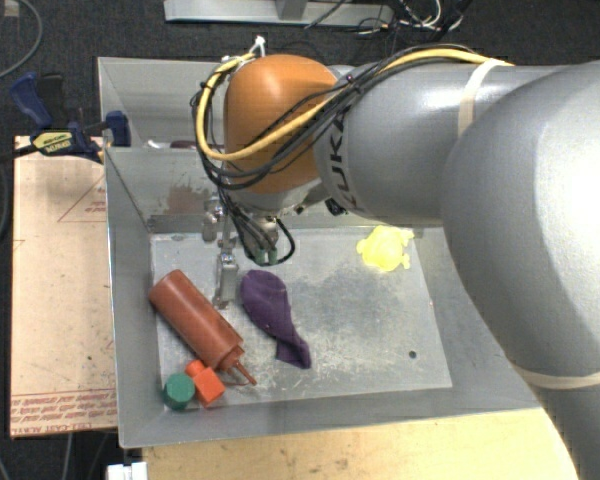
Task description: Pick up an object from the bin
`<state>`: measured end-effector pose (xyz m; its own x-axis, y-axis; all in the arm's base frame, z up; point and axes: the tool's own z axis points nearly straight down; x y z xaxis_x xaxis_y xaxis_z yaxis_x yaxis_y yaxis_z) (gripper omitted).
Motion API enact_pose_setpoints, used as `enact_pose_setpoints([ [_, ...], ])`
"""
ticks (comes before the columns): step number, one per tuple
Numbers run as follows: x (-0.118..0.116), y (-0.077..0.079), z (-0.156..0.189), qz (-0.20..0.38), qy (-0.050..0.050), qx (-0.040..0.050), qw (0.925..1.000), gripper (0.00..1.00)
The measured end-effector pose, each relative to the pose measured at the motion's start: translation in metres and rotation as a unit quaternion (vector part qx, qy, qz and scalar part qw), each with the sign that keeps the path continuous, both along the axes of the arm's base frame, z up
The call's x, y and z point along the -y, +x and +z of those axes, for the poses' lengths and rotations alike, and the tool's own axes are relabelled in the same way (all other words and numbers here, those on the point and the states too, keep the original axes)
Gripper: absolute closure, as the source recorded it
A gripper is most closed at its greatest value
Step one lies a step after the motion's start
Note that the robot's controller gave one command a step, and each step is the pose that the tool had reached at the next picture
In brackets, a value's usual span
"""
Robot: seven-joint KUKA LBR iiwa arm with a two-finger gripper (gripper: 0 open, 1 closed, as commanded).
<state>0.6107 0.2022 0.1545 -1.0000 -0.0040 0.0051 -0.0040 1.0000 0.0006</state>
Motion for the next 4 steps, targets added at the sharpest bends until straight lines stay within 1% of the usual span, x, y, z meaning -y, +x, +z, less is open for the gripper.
enact_pose_setpoints([
  [1, 0.001, 0.001, 0.005, -0.001, 0.001, 0.0028, 1.0, 0.0],
  [2, 0.019, -0.011, -0.005, 0.031, 0.002, 0.0046, 0.9995, 0.0],
  [3, 0.063, -0.019, -0.014, 0.058, 0.0, 0.0012, 0.9983, 0.0],
  [4, 0.084, -0.013, -0.02, -0.015, 0.001, 0.0036, 0.9999, 0.0],
])
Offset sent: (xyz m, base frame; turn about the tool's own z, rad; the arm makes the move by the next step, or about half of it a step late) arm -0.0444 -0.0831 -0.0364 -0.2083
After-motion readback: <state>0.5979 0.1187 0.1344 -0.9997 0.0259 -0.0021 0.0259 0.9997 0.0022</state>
